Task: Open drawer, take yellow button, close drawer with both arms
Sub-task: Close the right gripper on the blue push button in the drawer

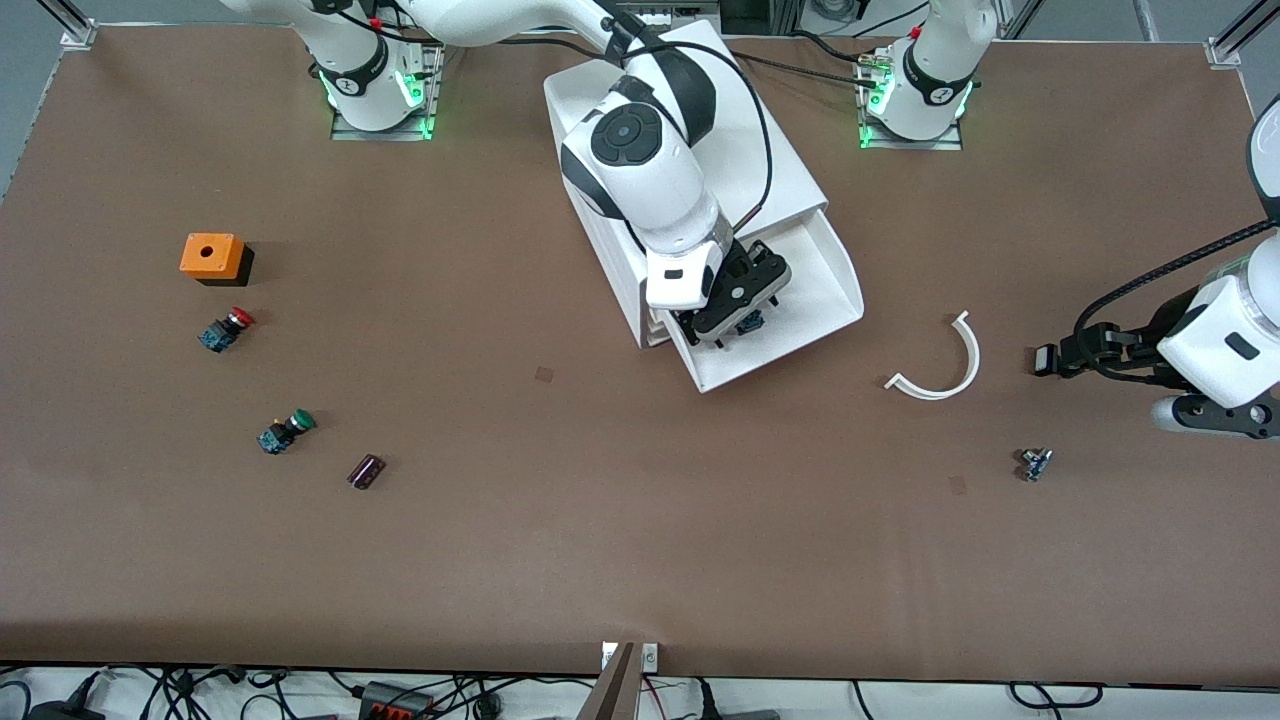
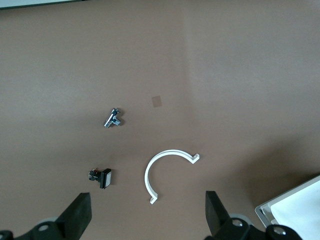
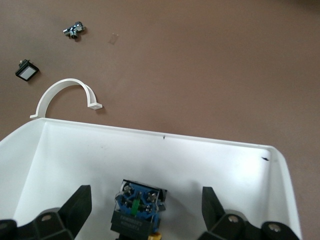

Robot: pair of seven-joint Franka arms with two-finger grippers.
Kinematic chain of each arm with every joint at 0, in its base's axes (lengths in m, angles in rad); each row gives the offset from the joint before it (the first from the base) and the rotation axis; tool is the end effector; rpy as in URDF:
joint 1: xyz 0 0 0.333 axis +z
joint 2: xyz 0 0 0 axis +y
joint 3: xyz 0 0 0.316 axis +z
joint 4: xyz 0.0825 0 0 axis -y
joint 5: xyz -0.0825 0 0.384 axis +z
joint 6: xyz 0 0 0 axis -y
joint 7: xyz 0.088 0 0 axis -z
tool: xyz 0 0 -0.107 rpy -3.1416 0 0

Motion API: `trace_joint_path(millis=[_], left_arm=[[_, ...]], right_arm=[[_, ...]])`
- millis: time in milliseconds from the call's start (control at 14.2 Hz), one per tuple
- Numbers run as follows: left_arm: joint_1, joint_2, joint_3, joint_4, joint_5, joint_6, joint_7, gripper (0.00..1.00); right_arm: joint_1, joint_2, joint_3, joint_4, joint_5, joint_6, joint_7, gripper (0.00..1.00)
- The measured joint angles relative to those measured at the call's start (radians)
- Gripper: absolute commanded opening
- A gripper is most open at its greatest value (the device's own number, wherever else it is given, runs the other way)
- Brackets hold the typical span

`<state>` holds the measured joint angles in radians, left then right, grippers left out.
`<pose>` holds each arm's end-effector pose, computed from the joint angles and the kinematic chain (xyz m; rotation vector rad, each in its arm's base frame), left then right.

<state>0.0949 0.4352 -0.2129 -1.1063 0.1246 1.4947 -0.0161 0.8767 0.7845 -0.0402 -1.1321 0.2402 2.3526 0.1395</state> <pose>0.6705 -0.0307 0.5720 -3.1014 0.1197 0.0563 0.5227 0.6002 0.3866 -2.6330 -0.7905 -0.4199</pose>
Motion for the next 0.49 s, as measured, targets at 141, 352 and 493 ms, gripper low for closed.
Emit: trace_joint_path(millis=[141,352,493], left_arm=[[0.000,-0.001,0.000,0.001,0.000,-0.003,0.000,1.00],[0.000,-0.002,0.000,0.001,0.000,-0.007,0.000,1.00],[0.000,-0.004,0.000,0.001,0.000,-0.010,0.000,1.00]], right_arm=[[0.003,0.009,0.000,0.001,-0.002,0.000,0.000,0.74],[0.005,0.012,0.000,0.002,-0.014,0.000,0.000,0.33],[0.006,0.012,0.000,0.004,-0.023,0.000,0.000,0.14]])
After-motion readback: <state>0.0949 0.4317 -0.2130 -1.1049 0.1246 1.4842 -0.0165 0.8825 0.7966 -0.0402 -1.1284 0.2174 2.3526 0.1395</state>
